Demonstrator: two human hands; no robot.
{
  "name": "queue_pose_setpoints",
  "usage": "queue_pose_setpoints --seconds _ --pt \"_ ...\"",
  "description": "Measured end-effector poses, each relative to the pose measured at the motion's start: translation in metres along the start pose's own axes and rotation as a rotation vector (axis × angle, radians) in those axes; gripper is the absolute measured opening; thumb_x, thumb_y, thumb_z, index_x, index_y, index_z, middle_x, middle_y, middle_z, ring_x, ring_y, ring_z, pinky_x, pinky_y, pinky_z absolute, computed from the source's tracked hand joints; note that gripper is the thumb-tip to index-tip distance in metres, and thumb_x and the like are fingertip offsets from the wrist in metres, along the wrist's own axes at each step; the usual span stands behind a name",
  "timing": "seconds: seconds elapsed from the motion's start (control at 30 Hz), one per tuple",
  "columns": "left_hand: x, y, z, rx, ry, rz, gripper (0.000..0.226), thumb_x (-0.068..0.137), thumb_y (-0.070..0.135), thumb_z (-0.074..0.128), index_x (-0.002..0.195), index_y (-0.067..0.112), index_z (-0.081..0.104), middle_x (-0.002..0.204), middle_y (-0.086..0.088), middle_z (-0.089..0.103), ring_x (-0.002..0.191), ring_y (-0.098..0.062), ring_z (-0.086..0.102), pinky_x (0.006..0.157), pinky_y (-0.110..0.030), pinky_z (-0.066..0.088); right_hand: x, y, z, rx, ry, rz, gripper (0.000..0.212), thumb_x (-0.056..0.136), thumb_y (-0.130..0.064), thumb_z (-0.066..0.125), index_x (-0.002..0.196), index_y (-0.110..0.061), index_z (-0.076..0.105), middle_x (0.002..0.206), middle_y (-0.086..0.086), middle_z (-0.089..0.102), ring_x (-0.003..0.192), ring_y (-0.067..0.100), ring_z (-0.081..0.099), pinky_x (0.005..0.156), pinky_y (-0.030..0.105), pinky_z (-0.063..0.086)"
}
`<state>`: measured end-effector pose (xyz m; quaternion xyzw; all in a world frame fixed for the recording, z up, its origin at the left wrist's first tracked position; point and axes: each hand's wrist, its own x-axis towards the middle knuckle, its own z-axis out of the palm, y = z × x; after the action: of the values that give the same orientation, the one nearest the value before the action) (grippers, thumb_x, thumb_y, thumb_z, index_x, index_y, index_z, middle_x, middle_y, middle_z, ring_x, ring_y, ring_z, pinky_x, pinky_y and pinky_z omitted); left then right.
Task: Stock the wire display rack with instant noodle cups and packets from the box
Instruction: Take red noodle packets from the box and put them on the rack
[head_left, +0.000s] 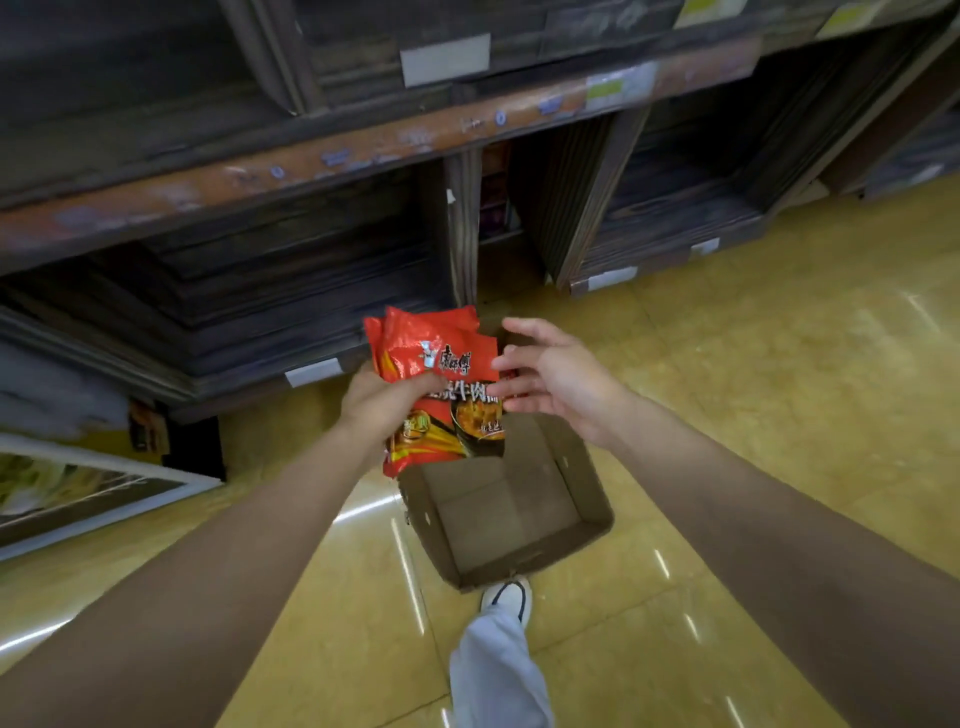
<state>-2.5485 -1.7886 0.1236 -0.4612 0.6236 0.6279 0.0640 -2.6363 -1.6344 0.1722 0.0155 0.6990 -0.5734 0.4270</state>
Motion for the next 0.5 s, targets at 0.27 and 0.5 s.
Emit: queue_pose_setpoints --seconds 0.27,0.5 --pt "-0.140 0.059 -0.076 -0.186 -0.179 0.130 0.046 0.071 0.024 0.079 0.110 0.014 0.058 0.096 -0.010 0.072 0.082 -0.026 0.071 0.068 -0.033 0.057 -0.126 -0.052 0.041 -0.274 0.155 -0.161 0.091 0.081 -0.043 0.069 0.149 -0.013 0.015 0.144 0.007 0.042 0.126 0.022 0.045 0.094 0.033 0.037" --pt "-0.276 0.119 -0.138 -0.316 -0.384 0.307 0.045 0.076 0.037 0.068 0.112 0.011 0.063 0.093 -0.012 0.074 0.078 -0.029 0.072 0.080 -0.042 0.056 -0.248 -0.118 0.068 -0.282 0.147 -0.315 0.048 0.075 -0.033 0.077 0.112 -0.013 0.052 0.108 0.007 0.067 0.095 0.022 0.065 0.089 0.042 0.052"
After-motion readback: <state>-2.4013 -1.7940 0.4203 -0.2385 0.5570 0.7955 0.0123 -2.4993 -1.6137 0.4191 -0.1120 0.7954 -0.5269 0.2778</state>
